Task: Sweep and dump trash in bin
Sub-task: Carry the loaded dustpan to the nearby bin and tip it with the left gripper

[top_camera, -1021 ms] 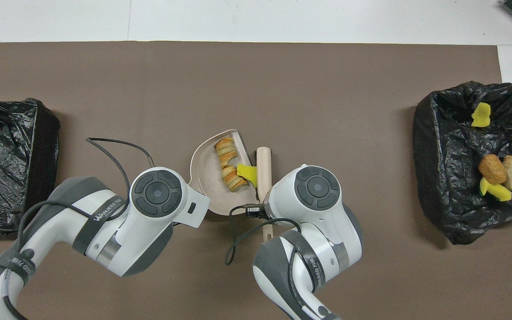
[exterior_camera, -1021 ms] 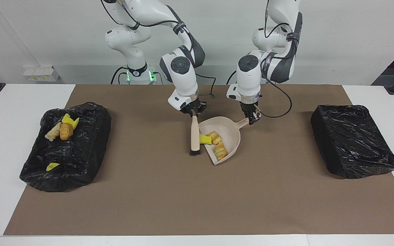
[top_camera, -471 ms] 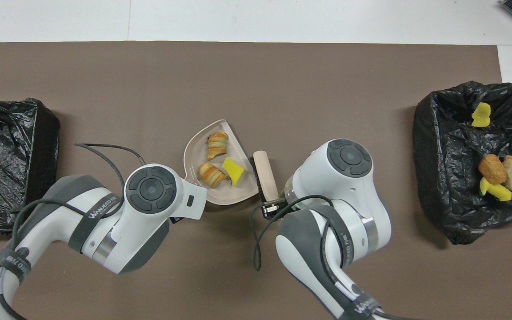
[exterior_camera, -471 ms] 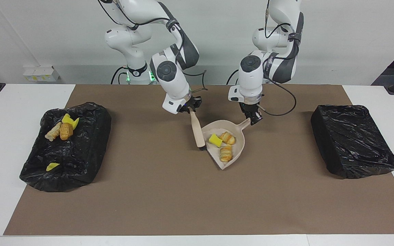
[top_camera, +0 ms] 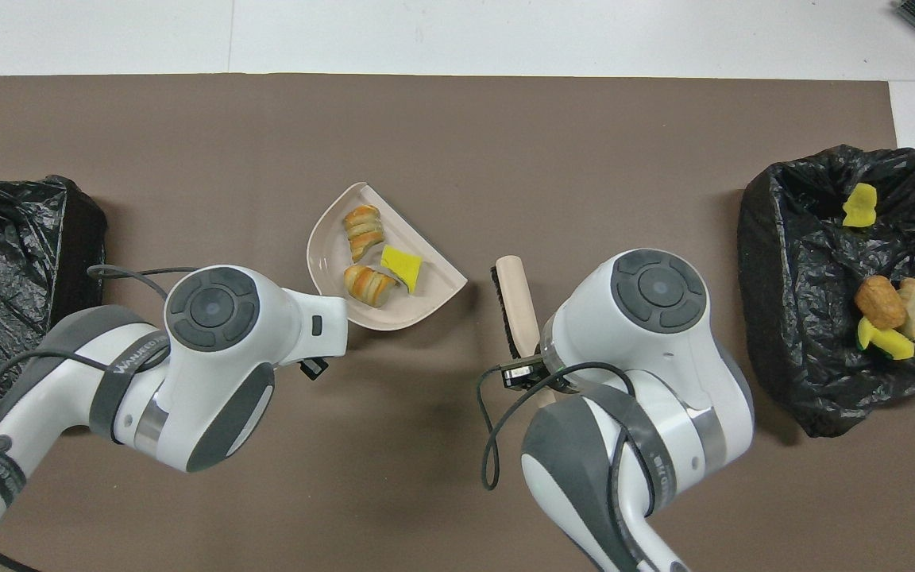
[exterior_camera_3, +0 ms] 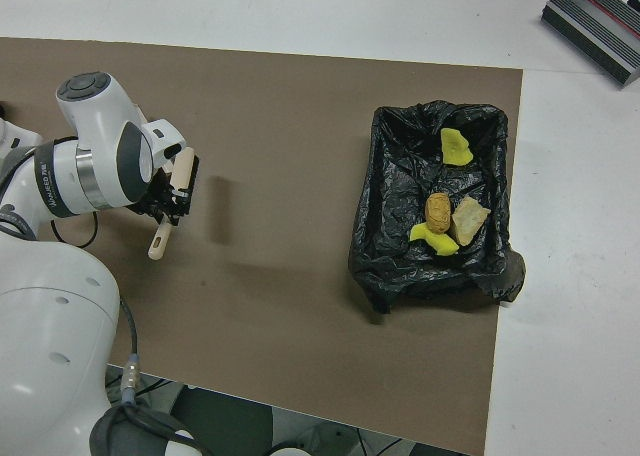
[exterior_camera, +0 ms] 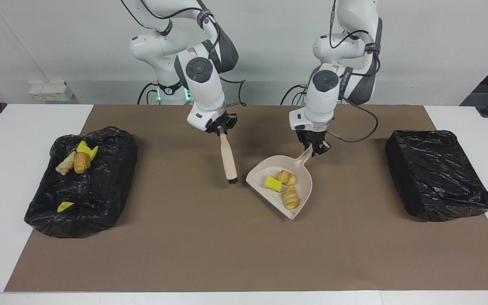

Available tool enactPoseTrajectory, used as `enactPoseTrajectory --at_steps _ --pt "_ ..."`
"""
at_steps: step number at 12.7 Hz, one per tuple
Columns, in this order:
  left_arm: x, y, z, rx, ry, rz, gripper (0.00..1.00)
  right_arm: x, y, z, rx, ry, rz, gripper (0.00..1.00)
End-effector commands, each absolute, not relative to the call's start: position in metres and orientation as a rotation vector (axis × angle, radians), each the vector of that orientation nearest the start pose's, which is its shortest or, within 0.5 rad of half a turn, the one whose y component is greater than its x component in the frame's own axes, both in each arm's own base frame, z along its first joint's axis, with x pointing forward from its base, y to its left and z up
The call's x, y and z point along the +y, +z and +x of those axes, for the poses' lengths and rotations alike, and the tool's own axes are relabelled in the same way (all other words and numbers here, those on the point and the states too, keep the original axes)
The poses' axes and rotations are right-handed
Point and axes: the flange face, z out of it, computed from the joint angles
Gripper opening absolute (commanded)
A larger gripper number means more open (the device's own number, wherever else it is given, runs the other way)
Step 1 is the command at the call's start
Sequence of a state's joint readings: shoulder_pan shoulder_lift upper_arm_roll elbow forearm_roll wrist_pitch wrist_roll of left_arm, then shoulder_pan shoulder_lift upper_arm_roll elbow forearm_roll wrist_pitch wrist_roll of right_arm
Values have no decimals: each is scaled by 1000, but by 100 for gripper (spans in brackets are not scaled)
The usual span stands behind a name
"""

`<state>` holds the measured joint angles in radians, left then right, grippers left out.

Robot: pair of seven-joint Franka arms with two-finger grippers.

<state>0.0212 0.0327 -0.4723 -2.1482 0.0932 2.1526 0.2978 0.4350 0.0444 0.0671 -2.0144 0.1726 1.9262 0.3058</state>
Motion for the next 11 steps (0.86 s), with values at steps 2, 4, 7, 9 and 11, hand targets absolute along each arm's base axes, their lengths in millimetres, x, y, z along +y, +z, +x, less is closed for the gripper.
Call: enactPoseTrajectory --at_steps 2,4,7,9,11 --pt "-186 444 516 868 23 -2954 0 308 424 440 -74 202 -3071 0" --pt "-153 466 526 653 88 -3016 0 337 414 415 -82 175 -3108 0" --pt "-79 502 541 425 82 -3099 0 374 405 378 -117 136 -3140 0" --pt "-29 512 544 391 118 -3112 0 394 394 360 -105 78 -3130 0" --pt "28 518 539 531 122 -3107 0 428 371 334 -106 49 -3131 0"
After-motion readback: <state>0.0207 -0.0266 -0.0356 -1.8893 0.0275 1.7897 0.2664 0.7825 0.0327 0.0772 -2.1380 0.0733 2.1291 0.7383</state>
